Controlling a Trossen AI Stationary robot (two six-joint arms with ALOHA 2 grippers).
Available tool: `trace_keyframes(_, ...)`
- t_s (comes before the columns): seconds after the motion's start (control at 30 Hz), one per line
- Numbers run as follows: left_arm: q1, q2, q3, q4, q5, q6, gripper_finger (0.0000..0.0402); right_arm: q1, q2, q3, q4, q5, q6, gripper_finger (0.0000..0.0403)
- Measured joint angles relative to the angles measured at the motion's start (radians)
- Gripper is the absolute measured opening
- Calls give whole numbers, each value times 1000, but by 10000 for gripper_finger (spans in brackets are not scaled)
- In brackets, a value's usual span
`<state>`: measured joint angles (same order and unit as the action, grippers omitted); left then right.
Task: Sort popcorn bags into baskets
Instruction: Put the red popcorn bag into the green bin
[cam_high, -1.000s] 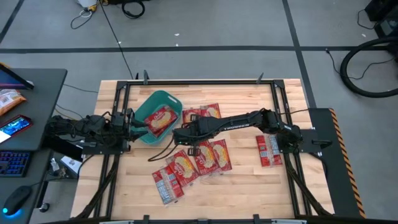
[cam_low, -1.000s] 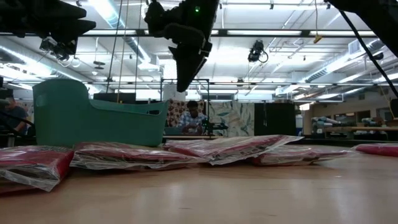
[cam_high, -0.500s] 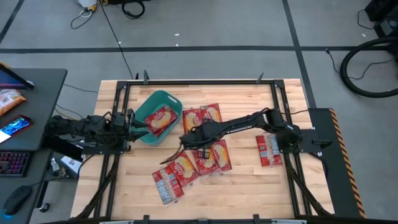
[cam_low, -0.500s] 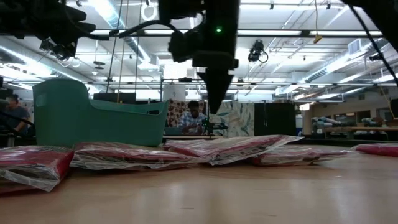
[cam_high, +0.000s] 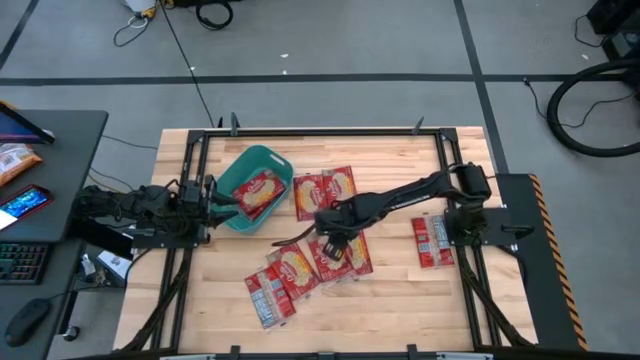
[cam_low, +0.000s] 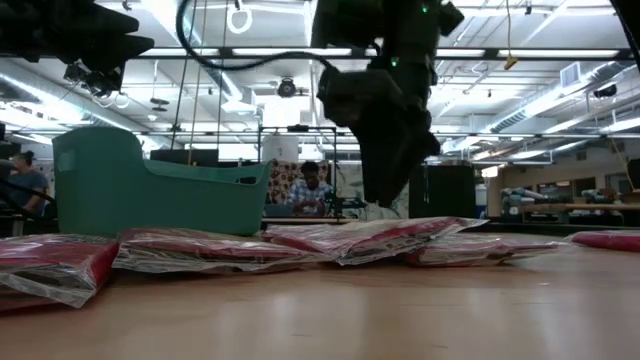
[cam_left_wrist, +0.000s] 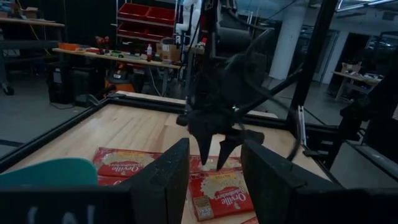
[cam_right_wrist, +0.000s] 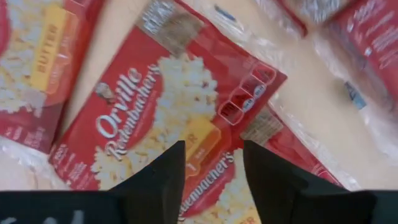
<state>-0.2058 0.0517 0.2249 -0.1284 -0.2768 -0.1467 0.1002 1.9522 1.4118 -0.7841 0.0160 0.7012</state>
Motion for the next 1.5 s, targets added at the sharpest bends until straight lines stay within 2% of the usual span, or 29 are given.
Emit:
trace_keyframes(0.33,0,0,0,0,0,0,151,-96,0,-71,88,-93,6,265)
trace_keyframes(0.5,0,0,0,-3,0,0,151,-131,0,-95,205,-188,-2,279)
trace_keyframes(0.63,0,0,0,-3,0,0,151,-141,7,-97,231,-209,4,272)
trace_keyframes(0.87,0,0,0,-8,0,1,151,-142,45,-102,265,-244,3,227)
trace_keyframes(1.0,0,0,1,-13,0,0,151,-144,61,-100,283,-263,-1,183)
trace_keyframes(1.3,0,10,1,-18,0,1,151,-153,63,-99,295,-262,-21,54)
trace_keyframes(1.4,0,10,1,-20,0,1,151,-161,52,-101,297,-269,-29,28)
trace_keyframes(1.5,0,10,1,-19,0,1,151,-168,26,-103,300,-272,-47,17)
